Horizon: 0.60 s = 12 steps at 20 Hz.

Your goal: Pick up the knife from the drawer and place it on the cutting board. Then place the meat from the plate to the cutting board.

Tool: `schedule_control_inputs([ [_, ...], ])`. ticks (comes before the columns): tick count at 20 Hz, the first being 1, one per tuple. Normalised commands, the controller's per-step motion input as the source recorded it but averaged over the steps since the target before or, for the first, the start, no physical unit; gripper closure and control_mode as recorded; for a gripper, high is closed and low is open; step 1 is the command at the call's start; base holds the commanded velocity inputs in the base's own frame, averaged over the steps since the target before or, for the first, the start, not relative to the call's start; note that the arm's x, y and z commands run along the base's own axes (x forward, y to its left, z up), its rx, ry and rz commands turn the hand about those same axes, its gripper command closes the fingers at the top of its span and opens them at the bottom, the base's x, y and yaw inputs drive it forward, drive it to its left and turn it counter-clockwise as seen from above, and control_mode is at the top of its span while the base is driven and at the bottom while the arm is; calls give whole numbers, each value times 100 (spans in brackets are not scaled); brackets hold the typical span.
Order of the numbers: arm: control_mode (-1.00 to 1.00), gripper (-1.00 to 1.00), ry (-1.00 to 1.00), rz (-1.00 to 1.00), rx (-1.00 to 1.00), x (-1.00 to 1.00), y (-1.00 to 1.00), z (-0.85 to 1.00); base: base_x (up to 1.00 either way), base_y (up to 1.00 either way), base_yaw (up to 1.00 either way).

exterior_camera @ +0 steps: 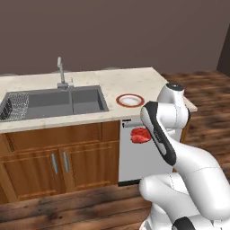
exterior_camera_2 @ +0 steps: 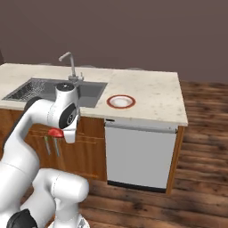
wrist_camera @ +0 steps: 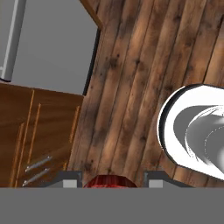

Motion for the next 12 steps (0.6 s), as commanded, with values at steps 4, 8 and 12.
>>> schedule_control_inputs([
  [4, 100, 100, 0, 0, 0, 0, 0, 0, -60, 100, 0],
  [8, 100, 100, 0, 0, 0, 0, 0, 0, -17, 100, 0],
  [12, 100, 100, 0, 0, 0, 0, 0, 0, 0, 100, 0],
])
